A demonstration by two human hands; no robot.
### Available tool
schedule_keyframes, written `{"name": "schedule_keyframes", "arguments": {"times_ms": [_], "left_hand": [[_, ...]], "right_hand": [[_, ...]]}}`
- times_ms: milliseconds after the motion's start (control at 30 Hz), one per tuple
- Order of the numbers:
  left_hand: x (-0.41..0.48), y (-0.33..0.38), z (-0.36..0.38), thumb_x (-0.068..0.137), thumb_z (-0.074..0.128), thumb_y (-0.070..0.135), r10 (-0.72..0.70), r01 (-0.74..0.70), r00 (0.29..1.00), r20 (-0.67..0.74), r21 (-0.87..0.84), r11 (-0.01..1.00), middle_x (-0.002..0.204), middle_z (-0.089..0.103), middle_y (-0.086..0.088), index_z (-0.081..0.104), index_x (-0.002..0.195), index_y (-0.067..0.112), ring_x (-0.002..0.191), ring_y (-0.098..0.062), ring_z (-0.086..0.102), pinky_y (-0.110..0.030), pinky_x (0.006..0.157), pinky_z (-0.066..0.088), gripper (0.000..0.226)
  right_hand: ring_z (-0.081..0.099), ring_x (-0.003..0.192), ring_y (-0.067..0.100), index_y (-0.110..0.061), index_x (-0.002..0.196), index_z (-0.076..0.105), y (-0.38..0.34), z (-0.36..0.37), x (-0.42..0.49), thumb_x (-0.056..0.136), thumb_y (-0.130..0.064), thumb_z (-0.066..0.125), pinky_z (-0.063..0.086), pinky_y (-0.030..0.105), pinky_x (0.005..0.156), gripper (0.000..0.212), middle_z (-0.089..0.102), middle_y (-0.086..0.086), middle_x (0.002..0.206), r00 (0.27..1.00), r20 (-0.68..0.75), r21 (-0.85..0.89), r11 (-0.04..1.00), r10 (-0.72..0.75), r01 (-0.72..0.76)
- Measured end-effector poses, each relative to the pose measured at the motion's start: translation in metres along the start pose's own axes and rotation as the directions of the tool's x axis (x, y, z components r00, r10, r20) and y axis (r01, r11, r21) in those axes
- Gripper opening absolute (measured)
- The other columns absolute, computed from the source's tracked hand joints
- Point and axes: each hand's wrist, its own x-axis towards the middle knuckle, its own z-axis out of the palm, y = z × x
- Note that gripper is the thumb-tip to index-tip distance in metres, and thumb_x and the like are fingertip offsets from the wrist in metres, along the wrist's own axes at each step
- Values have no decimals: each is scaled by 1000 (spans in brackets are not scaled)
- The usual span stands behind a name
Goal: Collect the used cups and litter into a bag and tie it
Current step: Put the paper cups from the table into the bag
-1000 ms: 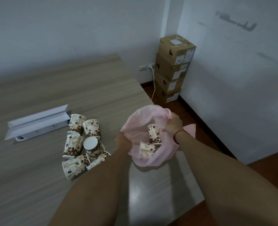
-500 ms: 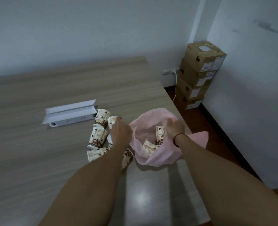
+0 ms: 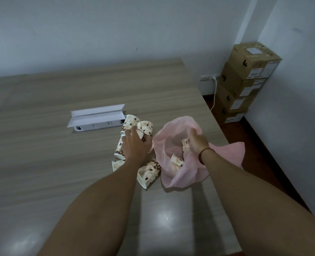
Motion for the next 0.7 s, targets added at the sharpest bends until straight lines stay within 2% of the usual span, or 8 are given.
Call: {"name": "schedule_keyframes", "arguments": {"times_ms": [67, 133, 267, 367, 433, 500, 600, 700], "left_hand": [[0, 10, -7, 82, 64, 33, 61, -66, 997, -44, -119, 991, 129, 51, -16, 43, 135, 8, 119, -35, 49, -44, 94, 44, 62], [-6, 22, -7, 84, 63, 31, 124, -126, 992, -23, -244, 962, 129, 52, -13, 44, 134, 8, 118, -28, 50, -39, 95, 42, 58], [-26, 45, 12, 89, 59, 33, 76, 0, 984, 159, -429, 903, 116, 59, -7, 50, 126, 8, 108, -23, 56, -37, 93, 46, 45], [-38, 57, 31, 87, 59, 46, -12, 182, 940, 341, -471, 863, 105, 62, -3, 56, 116, 7, 96, -17, 62, -36, 88, 52, 49], [-46, 64, 39, 90, 53, 52, 34, 247, 873, 486, -501, 830, 81, 68, -3, 63, 103, 6, 81, -18, 70, -42, 87, 56, 48], [-50, 67, 46, 98, 41, 48, 126, 188, 829, 545, -484, 855, 68, 64, -1, 67, 102, 9, 82, -28, 69, -43, 95, 49, 47], [-48, 58, 45, 100, 45, 28, 127, 60, 914, 385, -438, 897, 54, 52, -3, 55, 58, 11, 52, -16, 50, -26, 64, 44, 46], [-44, 33, 34, 91, 54, 11, 59, -13, 987, 150, -292, 956, 60, 54, -5, 56, 60, 6, 56, -18, 49, -28, 61, 41, 32]], "right_hand": [[49, 90, 21, -4, 108, 58, -7, -8, 3, 100, -35, 30, 41, 27, 65, 42, 52, 11, 99, 1000, 4, 47, 999, 2, -3], [56, 97, 29, -5, 94, 56, -17, -11, 3, 101, -23, 29, 44, 32, 74, 32, 54, 18, 101, 999, -32, 39, 999, -25, 26], [57, 117, 35, 6, 126, 52, -24, -17, -5, 104, -28, 24, 42, 37, 93, 49, 58, 24, 124, 995, -102, 34, 999, 1, 2], [58, 97, 25, 4, 126, 53, -19, -27, -7, 103, -35, 23, 44, 33, 79, 54, 58, 16, 104, 995, -99, 25, 1000, -4, 6], [53, 88, 22, 4, 124, 54, -16, -32, -8, 103, -36, 23, 41, 29, 67, 54, 54, 14, 96, 996, -91, 27, 1000, -13, 15], [55, 88, 24, 3, 123, 55, -14, -36, -10, 102, -37, 23, 42, 29, 63, 56, 56, 15, 96, 995, -99, 20, 999, -31, 33], [61, 106, 33, 5, 121, 56, -8, -40, -11, 102, -38, 25, 46, 36, 84, 57, 63, 22, 110, 991, -116, 12, 998, -59, 61], [62, 100, 34, 6, 111, 60, -1, -39, -18, 99, -37, 35, 41, 31, 75, 51, 61, 21, 96, 984, -120, 6, 991, -134, 136]]}}
